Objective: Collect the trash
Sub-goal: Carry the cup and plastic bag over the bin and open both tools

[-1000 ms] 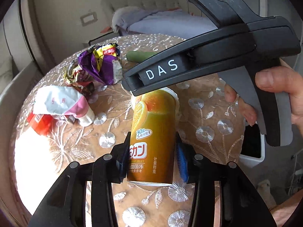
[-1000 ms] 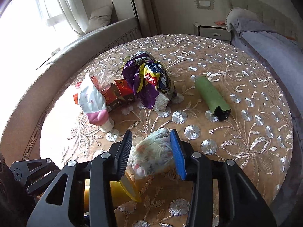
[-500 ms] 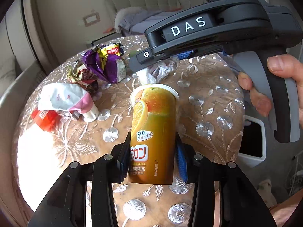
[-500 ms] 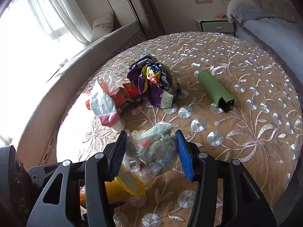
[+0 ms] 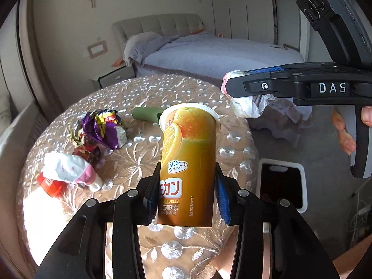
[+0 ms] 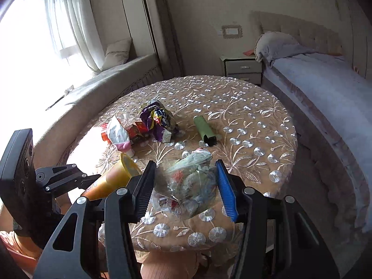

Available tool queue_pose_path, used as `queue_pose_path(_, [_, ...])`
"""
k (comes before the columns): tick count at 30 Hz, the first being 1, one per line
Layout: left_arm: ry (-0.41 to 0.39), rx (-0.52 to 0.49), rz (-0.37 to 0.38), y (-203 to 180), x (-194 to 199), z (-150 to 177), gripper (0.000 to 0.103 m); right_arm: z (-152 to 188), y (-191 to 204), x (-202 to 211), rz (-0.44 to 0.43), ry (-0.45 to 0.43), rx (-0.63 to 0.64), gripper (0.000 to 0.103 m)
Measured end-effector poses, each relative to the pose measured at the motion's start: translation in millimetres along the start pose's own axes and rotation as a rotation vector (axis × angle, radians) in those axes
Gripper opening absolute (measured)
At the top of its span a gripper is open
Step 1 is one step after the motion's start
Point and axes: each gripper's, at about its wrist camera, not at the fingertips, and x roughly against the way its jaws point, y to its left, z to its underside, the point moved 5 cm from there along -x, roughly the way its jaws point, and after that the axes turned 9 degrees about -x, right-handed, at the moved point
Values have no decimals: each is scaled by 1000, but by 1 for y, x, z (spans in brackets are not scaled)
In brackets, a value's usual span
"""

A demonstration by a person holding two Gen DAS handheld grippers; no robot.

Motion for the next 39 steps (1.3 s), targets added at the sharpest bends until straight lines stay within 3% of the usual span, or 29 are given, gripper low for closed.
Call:
queue_pose_path(9, [-20, -124, 135, -74, -26, -40, 41, 42, -50, 62, 170, 4, 58, 53])
queue_pose_path(19, [20, -271, 242, -144, -64, -56, 41, 86, -92, 80, 203, 51, 58, 53])
queue_pose_path(24, [66, -400, 301, -182, -88, -47, 41, 118, -116, 72, 197, 110, 81, 53])
queue_pose_path(31, [185, -576, 375, -239, -145, -22, 41, 174, -168, 35, 257, 250, 75, 53])
queue_pose_path(39, [311, -677, 470, -281, -224, 23, 41, 242, -214, -17, 225, 418, 23, 53])
